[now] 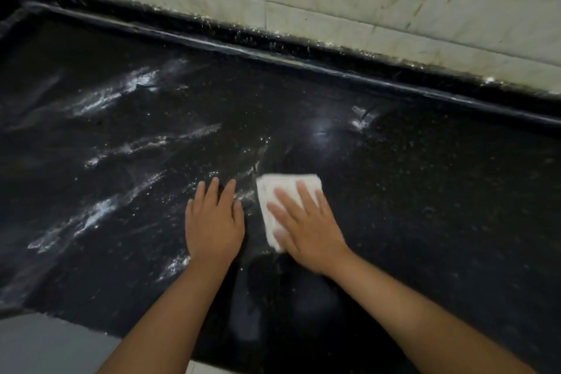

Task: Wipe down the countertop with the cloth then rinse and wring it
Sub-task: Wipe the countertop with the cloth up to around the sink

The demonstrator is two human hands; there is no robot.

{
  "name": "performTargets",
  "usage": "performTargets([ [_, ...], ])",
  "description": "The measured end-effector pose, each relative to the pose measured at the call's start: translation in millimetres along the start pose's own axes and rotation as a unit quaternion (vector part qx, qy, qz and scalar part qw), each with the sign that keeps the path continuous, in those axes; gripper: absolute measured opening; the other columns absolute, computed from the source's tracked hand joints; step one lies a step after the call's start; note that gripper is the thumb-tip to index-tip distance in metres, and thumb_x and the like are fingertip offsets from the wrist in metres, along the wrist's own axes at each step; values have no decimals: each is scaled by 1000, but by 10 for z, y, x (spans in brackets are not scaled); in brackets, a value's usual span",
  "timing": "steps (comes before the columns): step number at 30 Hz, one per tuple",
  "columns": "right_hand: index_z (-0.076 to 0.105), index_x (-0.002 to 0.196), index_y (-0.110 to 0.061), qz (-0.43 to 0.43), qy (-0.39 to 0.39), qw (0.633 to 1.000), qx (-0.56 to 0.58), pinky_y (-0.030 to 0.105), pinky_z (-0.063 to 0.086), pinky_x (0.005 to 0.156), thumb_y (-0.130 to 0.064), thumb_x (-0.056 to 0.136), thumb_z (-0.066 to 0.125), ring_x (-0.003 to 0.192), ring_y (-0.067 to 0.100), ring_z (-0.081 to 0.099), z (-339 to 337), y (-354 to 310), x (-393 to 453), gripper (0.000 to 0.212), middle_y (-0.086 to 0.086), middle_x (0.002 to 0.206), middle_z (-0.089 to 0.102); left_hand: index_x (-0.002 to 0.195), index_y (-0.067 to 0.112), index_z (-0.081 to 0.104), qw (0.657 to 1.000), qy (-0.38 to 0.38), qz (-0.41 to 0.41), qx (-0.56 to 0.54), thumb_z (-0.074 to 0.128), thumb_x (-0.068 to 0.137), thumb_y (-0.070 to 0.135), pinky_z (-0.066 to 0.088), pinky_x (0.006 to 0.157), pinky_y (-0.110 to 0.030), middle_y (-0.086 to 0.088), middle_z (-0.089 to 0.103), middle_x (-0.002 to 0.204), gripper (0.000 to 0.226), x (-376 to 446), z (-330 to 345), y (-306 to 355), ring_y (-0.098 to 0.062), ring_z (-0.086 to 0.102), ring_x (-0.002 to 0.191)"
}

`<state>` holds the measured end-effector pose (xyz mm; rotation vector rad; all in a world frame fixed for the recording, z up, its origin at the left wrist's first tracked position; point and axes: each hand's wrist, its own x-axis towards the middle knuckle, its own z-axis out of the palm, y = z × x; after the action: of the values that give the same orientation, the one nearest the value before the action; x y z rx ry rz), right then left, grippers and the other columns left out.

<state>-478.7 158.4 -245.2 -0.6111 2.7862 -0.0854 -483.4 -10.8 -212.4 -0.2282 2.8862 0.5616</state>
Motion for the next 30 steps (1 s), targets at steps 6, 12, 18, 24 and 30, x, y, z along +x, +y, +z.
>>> performTargets([
  [6, 15, 145, -36, 165, 19, 986, 8, 39, 6, 111, -60, 89, -5, 143, 18, 2, 31, 1183, -857, 64, -20, 152, -11, 145, 21, 23, 999, -14, 26, 20, 22, 98, 37, 7, 117, -40, -6, 14, 156, 50, 193, 128, 95, -24, 4, 145],
  [12, 2, 147, -30, 352, 9, 932, 88, 51, -5, 113, -41, 98, 17, 142, 29, -16, -436, 1542, 326, 52, -6, 156, -11, 147, 28, 10, 997, -26, 24, 74, -20, 67, 50, -4, 116, -38, 0, 0, 157, 88, 254, 264, 85, -19, -6, 145],
  [18, 4, 147, -30, 147, -18, 988, 51, 53, -7, 112, -44, 98, 13, 142, 33, -14, -446, 752, 1098, 52, -4, 157, -7, 147, 29, 7, 996, -21, 9, 85, -1, 90, 49, -4, 116, -38, 1, -2, 157, 61, 257, 252, 113, -17, -8, 144],
  [24, 38, 130, -31, -88, 25, 994, -56, 38, 11, 109, -50, 96, 4, 138, 28, 22, -17, 952, 170, 52, -6, 135, 50, 147, 30, 1, 995, -29, 5, 98, 16, 99, 38, -7, 116, -37, 3, -8, 157, 51, 255, 255, 123, -16, -13, 144],
  [30, 16, 143, -35, 182, 18, 983, 18, 44, 9, 112, -68, 82, 3, 143, 23, 2, -343, 2165, -91, 70, -7, 153, 12, 146, 30, 0, 996, -24, 3, 91, 14, 99, 39, -9, 116, -38, 3, -9, 157, 51, 267, 278, 112, -16, -15, 143],
])
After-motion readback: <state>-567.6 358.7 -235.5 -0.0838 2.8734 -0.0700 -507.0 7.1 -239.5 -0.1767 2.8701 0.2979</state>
